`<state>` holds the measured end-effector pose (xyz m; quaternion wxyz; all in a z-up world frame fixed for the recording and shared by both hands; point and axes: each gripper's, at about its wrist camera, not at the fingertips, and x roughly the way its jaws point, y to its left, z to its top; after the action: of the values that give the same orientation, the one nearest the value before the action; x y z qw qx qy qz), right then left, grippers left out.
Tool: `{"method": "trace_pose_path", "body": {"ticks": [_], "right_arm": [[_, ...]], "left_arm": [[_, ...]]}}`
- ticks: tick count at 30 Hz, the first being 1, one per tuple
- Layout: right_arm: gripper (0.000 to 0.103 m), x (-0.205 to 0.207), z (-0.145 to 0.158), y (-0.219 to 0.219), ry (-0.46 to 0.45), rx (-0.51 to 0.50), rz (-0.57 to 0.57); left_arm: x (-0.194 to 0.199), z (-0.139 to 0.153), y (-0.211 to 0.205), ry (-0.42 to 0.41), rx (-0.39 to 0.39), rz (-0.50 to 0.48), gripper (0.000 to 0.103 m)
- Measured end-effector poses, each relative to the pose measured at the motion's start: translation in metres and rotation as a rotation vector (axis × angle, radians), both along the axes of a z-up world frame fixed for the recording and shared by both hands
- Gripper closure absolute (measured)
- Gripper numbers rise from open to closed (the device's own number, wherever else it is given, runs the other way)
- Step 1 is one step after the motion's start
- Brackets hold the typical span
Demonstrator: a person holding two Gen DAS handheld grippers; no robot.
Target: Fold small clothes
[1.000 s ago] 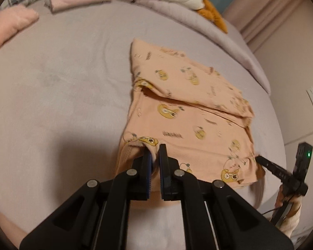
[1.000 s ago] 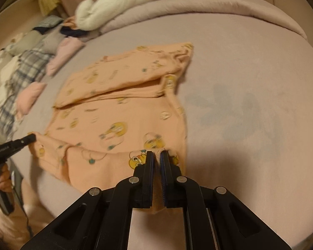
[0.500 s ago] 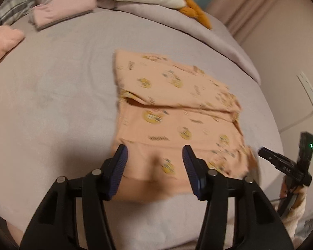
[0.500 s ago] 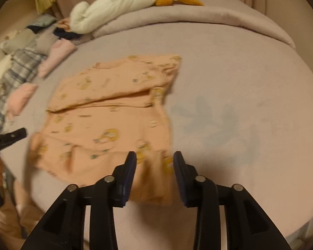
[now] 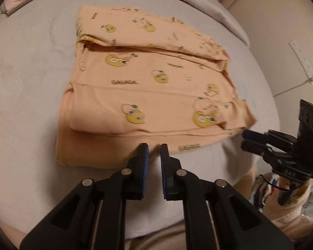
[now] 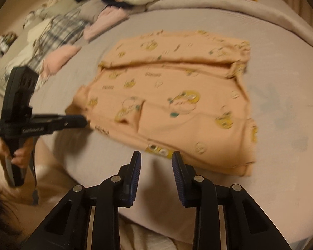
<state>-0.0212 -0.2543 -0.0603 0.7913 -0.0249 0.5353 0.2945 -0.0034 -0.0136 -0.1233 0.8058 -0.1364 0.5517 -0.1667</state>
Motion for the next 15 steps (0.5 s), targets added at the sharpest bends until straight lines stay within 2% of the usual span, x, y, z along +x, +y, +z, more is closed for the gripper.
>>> {"method": "trace_pose_path", "body": {"ticks": [6, 12, 14, 15], "right_arm": [[0.069, 0.016, -0.02, 0.001, 0.066, -0.014, -0.01], [0.069, 0.045, -0.019, -0.004, 0.048, 0.029, -0.075], [0.069, 0.054, -0.016, -0.006, 0.038, 0.049, -0.097], [0.069, 0.06, -0.013, -0.006, 0.021, 0.053, -0.115]], "left_arm": [[0.02, -0.004, 0.001, -0.024, 0.011, 0.017, 0.094], [0.048, -0.002, 0.009, -0.036, 0.004, 0.06, 0.093], [0.051, 0.008, 0.013, -0.055, -0.017, 0.082, 0.093], [0.052, 0.016, 0.017, -0.078, -0.027, 0.094, 0.09]]}}
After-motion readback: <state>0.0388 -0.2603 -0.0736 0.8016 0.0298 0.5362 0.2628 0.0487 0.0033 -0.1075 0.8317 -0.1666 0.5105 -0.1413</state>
